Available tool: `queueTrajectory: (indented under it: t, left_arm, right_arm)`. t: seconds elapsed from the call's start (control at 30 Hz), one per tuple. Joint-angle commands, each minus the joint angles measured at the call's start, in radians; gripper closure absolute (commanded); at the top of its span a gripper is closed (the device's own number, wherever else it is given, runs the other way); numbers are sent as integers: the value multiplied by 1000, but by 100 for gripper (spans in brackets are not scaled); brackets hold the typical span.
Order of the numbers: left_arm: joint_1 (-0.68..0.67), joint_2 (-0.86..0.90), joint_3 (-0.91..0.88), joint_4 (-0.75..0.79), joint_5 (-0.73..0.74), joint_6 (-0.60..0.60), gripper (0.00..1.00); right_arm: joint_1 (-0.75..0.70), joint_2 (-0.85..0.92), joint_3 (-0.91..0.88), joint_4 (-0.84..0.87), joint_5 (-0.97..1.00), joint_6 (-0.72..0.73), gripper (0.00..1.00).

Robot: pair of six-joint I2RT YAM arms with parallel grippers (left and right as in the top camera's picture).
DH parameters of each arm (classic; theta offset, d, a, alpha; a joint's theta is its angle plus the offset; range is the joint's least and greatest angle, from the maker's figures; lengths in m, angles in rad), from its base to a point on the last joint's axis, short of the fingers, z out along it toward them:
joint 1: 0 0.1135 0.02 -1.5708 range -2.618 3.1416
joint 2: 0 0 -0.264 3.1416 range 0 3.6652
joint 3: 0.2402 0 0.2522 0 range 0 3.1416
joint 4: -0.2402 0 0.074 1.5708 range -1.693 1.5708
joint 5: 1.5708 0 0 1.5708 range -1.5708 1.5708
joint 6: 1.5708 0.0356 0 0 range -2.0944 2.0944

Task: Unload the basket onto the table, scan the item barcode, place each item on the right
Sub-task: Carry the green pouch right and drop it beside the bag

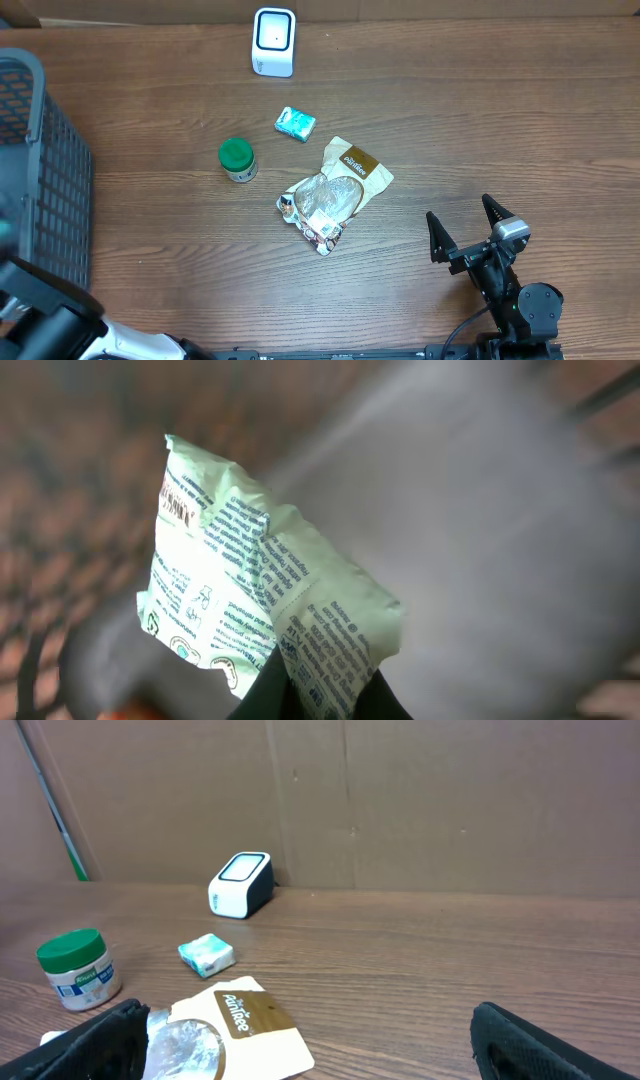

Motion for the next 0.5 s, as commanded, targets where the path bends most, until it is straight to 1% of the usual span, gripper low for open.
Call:
queueTrajectory:
  t: [0.0, 0.07, 0.1, 0.17, 0.23, 0.3, 0.4, 0.43, 0.47]
  left_arm:
    - [-40, -158, 153, 2, 207, -68, 96]
    - [-74, -223, 202, 4, 280, -77, 96]
    - [-124, -296, 213, 17, 326, -77, 96]
    - [-182, -354, 213, 18, 332, -77, 96]
    - [-303, -420, 213, -1, 332, -76, 96]
    - [-415, -443, 213, -25, 331, -73, 96]
    - [-672, -432, 212, -94, 326, -11, 96]
    - [-736, -420, 212, -112, 312, -2, 96]
    - [-853, -390, 212, -142, 273, 9, 96]
  right_arm:
    - [-2, -7, -11, 5, -1, 4, 0]
    - [-2, -7, -11, 6, -1, 4, 0]
    - [-2, -7, -11, 6, -1, 4, 0]
    - [-2, -7, -11, 6, -1, 4, 0]
    - [-2, -7, -11, 6, -1, 4, 0]
    - [-2, -7, -11, 6, -1, 4, 0]
    - [-2, -7, -11, 6, -1, 4, 0]
    - [-2, -7, -11, 6, -1, 4, 0]
    - [-2, -7, -11, 5, -1, 4, 0]
